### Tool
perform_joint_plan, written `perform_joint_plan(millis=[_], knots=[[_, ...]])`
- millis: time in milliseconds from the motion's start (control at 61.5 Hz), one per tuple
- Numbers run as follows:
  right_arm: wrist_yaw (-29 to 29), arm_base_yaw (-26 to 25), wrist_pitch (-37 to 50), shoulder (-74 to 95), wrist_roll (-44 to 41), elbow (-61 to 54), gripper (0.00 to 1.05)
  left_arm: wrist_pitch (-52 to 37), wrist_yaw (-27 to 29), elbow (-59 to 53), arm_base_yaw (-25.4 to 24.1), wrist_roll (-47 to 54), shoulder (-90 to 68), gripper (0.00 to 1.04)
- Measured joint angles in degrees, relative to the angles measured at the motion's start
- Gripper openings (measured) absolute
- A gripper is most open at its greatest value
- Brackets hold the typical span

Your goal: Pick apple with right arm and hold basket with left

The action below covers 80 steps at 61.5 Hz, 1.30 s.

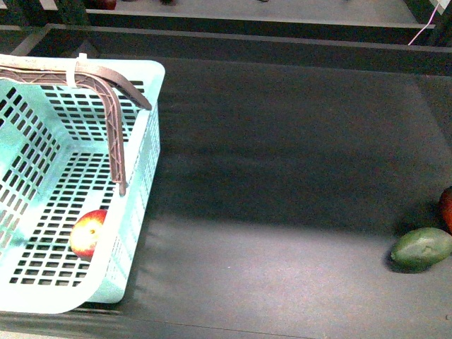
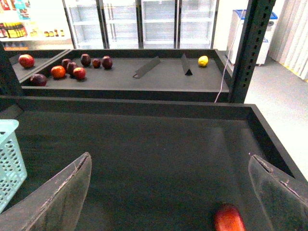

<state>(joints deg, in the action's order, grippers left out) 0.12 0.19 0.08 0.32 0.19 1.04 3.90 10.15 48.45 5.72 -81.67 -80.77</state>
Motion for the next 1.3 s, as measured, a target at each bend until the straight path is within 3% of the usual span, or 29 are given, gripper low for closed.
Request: perform_joint_plan(millis=[114, 195, 211, 260, 325, 439, 585, 1041, 1122, 1301], knots=[[0.00, 0.00, 0.00, 0.00, -0.02, 0.00, 0.96, -3.23, -1.16, -1.25, 0.44, 3.61, 1.27, 0.95], [0.00, 0.00, 0.00, 0.00, 0.00, 0.00, 0.96, -29.70, -4.72, -12.04, -0.24, 26.60, 1.36, 0.79], [0.00, 0.00, 0.00, 0.00, 0.00, 0.00, 0.96, -32.20, -4.87, -13.27, -0.28, 28.00, 1.44, 0.77], [0.00, 0.00, 0.00, 0.00, 0.00, 0.00, 0.96, -44.33, -5.68, -19.45, -0.61, 45.62, 2.80, 0.67], [0.00, 0.00, 0.00, 0.00, 0.00, 0.00, 0.96, -52.17, -5.90, -23.69, -1.14, 61.18, 5.84, 0.54], [0.00, 0.00, 0.00, 0.00, 0.00, 0.00, 0.96, -54.47, -6.40, -28.17, -2.03, 74.66, 10.69, 0.33], [0.02, 0.00, 0.00, 0.00, 0.00, 0.00, 0.96, -54.31, -9.99, -34.23, -4.98, 79.52, 15.54, 0.04], [0.00, 0.00, 0.00, 0.00, 0.00, 0.00, 0.96, -45.53, -10.14, -44.22, -5.55, 80.85, 34.32, 0.03], [0.00, 0.00, 0.00, 0.00, 0.00, 0.00, 0.96, -47.65, -10.16, -46.27, -5.55, 80.87, 34.97, 0.03], [0.00, 0.00, 0.00, 0.00, 0.00, 0.00, 0.96, -41.09, -10.16, -47.54, -5.55, 81.00, 42.45, 0.03]])
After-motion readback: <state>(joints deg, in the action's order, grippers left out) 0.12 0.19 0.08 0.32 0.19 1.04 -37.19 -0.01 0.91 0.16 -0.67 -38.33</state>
